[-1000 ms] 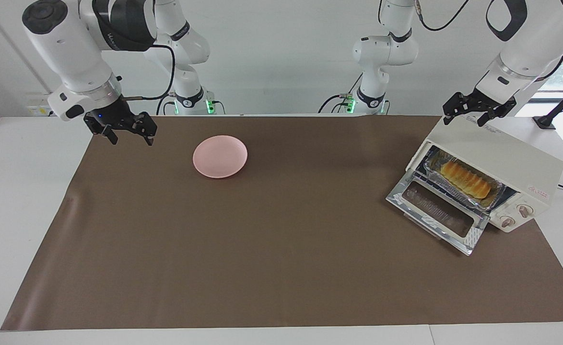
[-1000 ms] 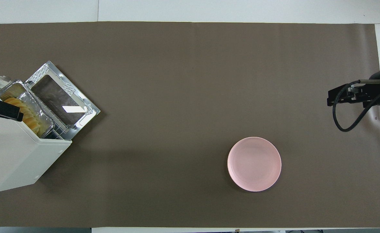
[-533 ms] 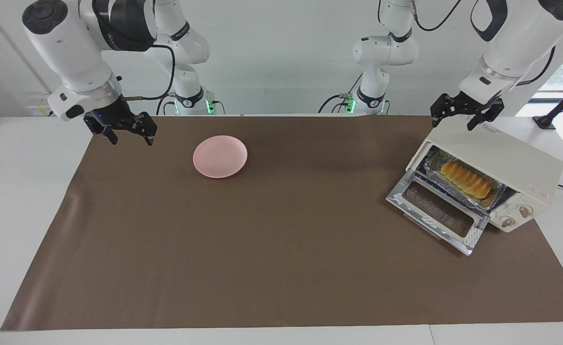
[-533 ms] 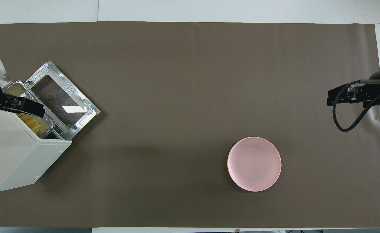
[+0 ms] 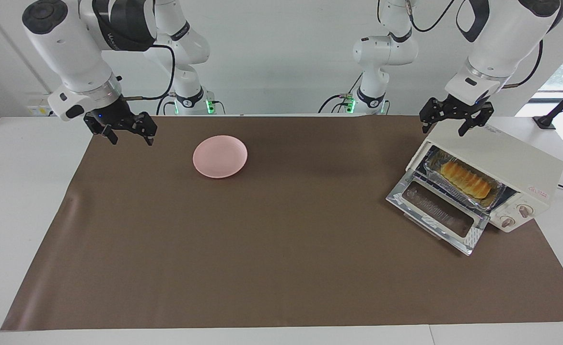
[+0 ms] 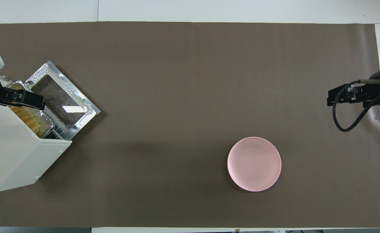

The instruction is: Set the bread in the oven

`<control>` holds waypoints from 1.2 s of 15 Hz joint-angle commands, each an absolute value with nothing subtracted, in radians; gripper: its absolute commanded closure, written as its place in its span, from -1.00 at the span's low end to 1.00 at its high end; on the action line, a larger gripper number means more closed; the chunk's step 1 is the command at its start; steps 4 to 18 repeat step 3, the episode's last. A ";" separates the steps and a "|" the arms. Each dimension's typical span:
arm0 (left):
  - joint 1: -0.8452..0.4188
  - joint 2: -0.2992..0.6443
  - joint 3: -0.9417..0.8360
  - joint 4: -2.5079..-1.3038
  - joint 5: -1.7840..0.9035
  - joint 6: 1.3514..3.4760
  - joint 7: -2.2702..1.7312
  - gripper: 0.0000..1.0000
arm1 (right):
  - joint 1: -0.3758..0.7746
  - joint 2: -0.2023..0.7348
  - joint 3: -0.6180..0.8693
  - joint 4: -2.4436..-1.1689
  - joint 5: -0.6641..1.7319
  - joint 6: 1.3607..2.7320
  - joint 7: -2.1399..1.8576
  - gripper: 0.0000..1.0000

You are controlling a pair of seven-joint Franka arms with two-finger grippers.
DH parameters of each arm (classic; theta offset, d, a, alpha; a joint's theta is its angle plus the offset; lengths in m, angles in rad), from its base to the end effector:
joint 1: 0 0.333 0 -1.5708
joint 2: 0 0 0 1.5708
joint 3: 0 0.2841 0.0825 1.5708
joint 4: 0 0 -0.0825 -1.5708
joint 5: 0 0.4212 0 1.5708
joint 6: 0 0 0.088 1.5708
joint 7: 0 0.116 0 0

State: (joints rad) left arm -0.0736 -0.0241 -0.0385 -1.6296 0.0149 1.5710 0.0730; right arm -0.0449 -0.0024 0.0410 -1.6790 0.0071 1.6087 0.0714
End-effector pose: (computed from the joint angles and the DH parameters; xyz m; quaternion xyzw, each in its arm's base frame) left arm 0.5799 -0.0638 0.5679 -0.9955 0.0925 0.0171 0.0083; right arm 0.5893 -0.0015 0.5332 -0.9987 0.0379 0.0340 0.0023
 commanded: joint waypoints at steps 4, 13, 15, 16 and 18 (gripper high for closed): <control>-0.063 -0.018 -0.048 -1.624 0.020 1.582 0.057 -1.00 | -0.058 -0.023 0.051 -1.703 -0.009 1.611 0.044 -1.00; -0.063 -0.018 -0.048 -1.624 0.020 1.582 0.057 -1.00 | -0.058 -0.023 0.051 -1.703 -0.009 1.611 0.044 -1.00; -0.063 -0.018 -0.048 -1.624 0.020 1.582 0.057 -1.00 | -0.058 -0.023 0.051 -1.703 -0.009 1.611 0.044 -1.00; -0.063 -0.018 -0.048 -1.624 0.020 1.582 0.057 -1.00 | -0.058 -0.023 0.051 -1.703 -0.009 1.611 0.044 -1.00; -0.063 -0.018 -0.048 -1.624 0.020 1.582 0.057 -1.00 | -0.058 -0.023 0.051 -1.703 -0.009 1.611 0.044 -1.00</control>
